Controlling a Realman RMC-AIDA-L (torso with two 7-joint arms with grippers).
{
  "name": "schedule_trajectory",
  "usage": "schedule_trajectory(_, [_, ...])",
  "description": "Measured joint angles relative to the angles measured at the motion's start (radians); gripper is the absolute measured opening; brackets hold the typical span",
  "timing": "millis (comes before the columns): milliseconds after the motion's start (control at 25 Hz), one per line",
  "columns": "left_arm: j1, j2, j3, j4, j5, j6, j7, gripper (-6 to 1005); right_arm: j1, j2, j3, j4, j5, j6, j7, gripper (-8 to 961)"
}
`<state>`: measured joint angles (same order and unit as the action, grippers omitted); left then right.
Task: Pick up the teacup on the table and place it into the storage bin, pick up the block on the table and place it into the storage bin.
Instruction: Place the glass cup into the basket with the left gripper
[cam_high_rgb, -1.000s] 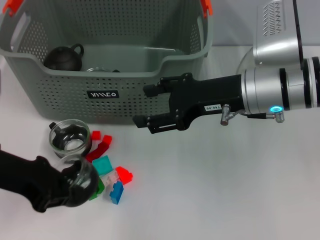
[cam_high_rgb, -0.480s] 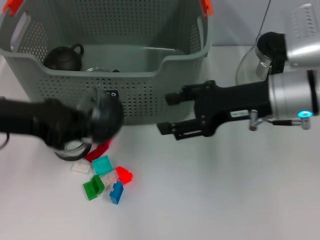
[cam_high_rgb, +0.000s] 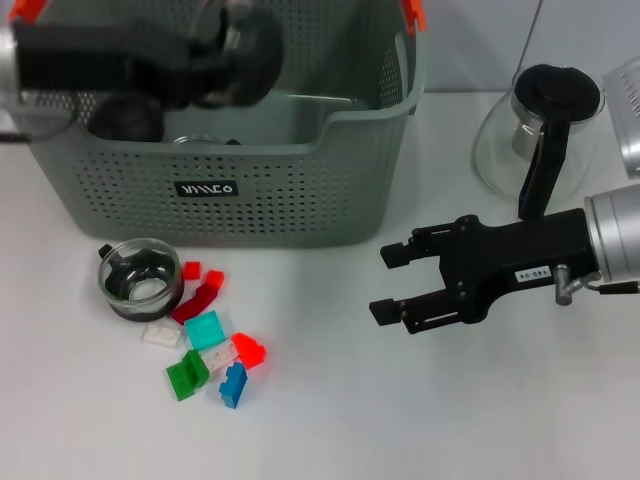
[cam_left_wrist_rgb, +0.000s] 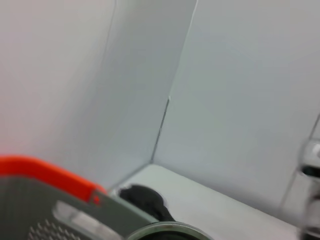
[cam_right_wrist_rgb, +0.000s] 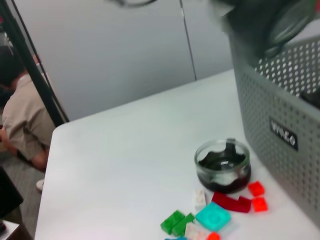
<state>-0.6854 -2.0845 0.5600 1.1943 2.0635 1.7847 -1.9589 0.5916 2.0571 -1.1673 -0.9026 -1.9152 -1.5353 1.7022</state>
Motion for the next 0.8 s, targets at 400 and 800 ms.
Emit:
schedule_trajectory(400, [-0.094, 0.057, 0.185, -0.274, 0.009, -0.505, 0.086, 90, -0.001, 0.003, 0.001, 0.029, -0.001, -0.002, -0.008, 803])
schedule_trajectory(800, [-0.151, 0.057, 0.232, -0.465, 0.012, -0.765, 0.140, 104, 0.018, 0.010, 0.001, 0.034, -0.004, 0.009, -0.012, 803])
